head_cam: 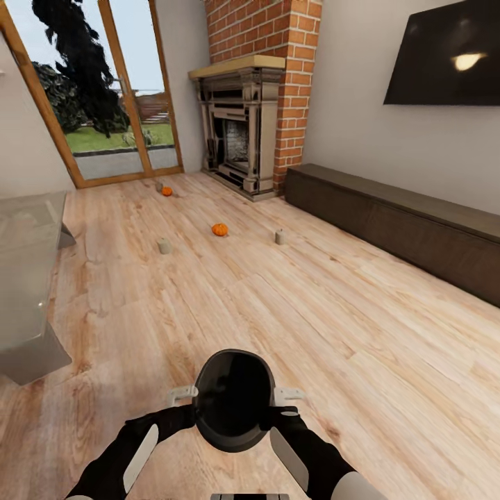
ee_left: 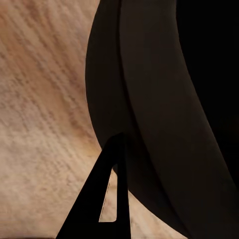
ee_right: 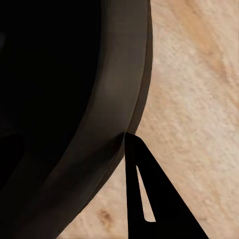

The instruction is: Place each of the two pumpkins and all three candles from the living room inside a cabinet in the living room (use any cabinet), then make sure every cabinet is closed, and position the cauldron so it is next to a table in the living room.

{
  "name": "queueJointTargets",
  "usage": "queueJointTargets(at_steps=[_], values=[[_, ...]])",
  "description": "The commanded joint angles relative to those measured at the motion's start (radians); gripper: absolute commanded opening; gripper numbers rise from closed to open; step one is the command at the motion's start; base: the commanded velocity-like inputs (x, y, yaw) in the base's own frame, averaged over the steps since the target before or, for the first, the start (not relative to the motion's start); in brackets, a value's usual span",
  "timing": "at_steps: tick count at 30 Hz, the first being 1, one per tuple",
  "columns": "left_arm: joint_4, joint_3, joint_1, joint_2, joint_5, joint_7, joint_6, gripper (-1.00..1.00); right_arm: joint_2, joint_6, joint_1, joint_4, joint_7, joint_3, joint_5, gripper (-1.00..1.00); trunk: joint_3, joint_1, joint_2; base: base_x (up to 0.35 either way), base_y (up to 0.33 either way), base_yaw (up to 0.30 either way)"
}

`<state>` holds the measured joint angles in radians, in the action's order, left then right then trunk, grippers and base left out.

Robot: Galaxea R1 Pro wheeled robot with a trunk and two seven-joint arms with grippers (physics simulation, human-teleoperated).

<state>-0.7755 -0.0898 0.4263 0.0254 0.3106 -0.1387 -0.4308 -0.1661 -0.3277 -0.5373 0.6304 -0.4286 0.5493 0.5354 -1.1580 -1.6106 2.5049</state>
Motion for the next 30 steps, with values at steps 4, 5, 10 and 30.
queueJointTargets(at_steps=[4,5,10,30], values=[[-0.011,-0.004,0.000,0.001,0.007,0.000,-0.005,-1.00,0.000,-0.001,-0.001,0.023,-0.009,0.006,0.009,-1.00,0.003,0.000,0.000,0.000,0.000,0.240],[-0.012,-0.004,0.000,0.002,0.007,-0.001,-0.005,-1.00,0.000,-0.001,-0.001,0.023,-0.009,0.006,0.009,-1.00,0.003,0.000,0.000,0.000,0.000,0.240],[-0.014,-0.004,0.000,0.001,0.007,-0.001,-0.006,-1.00,-0.001,-0.001,-0.001,0.023,-0.009,0.006,0.009,-1.00,0.007,0.000,0.000,0.000,0.028,0.240],[-0.015,-0.004,0.000,0.001,0.007,-0.002,-0.008,-1.00,0.000,-0.001,-0.001,0.023,-0.006,0.006,0.009,-1.00,0.024,0.000,0.000,-0.064,0.261,0.240]])
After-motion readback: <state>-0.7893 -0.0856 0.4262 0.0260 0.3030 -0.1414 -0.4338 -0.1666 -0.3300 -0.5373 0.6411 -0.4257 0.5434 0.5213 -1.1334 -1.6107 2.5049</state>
